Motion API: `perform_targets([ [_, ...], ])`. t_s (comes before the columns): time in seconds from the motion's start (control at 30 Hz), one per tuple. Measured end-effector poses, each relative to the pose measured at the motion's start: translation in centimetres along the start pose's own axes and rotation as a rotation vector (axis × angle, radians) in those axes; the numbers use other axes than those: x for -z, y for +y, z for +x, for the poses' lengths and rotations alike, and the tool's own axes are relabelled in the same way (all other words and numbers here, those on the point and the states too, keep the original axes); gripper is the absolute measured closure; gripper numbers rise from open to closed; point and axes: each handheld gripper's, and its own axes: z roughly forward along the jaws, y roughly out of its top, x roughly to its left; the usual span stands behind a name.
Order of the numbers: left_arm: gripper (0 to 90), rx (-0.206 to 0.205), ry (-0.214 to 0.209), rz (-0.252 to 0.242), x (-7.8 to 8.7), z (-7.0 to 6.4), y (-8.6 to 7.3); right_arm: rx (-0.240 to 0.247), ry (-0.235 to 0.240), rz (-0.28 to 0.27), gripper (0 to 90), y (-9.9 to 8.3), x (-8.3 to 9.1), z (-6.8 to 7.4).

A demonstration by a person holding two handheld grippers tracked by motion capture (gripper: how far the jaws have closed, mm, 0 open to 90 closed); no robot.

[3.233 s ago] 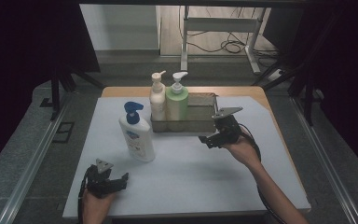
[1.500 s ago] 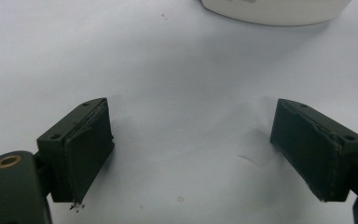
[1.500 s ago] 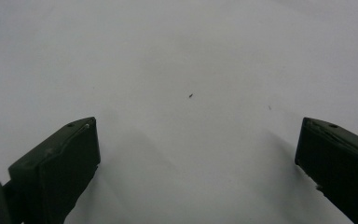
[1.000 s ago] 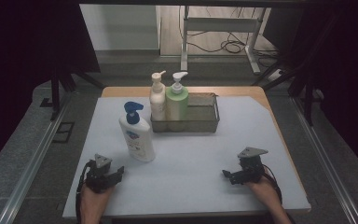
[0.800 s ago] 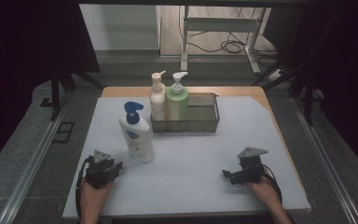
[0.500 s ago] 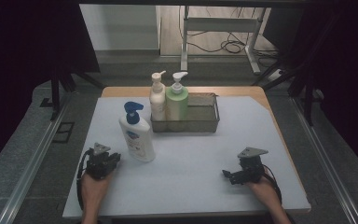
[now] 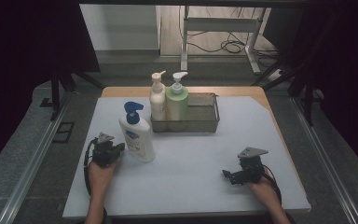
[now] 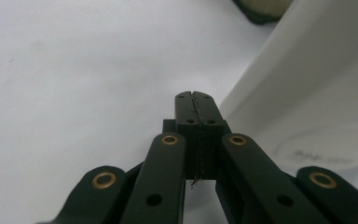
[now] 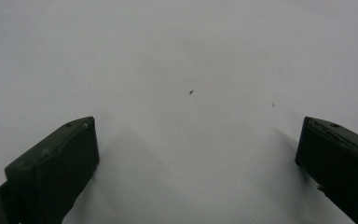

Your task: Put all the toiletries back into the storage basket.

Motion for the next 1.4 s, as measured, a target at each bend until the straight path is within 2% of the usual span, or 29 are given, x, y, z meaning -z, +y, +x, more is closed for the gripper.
perform_targets([
  [0.13,89.3,-0.001,-0.027,-0.007,-0.4,0.0,0.4,0.001,0.000,-0.001,0.0,0.0,0.0,0.0],
  [0.27,89.2,0.013,-0.073,-0.024,-0.6,0.0,0.5,0.000,0.000,-0.001,0.0,0.0,0.0,0.0],
  [0.5,89.3,0.014,-0.085,-0.024,-0.5,0.0,0.4,0.001,0.000,-0.001,0.0,0.0,0.0,0.0],
  [0.73,89.2,-0.024,-0.111,-0.009,-0.8,-1.0,0.7,0.001,0.000,-0.001,0.0,0.0,0.0,0.0],
  [1.0,89.2,-0.048,-0.152,0.004,-1.1,-2.1,0.9,0.000,0.000,-0.001,0.0,0.0,0.0,0.0],
  [1.07,89.2,-0.060,-0.148,0.006,-1.1,-2.4,0.9,0.000,0.000,-0.001,0.0,0.0,0.0,0.0],
  [1.4,89.2,-0.097,-0.189,0.017,-1.6,-3.9,1.1,0.000,0.000,-0.001,0.0,0.0,0.0,0.0],
])
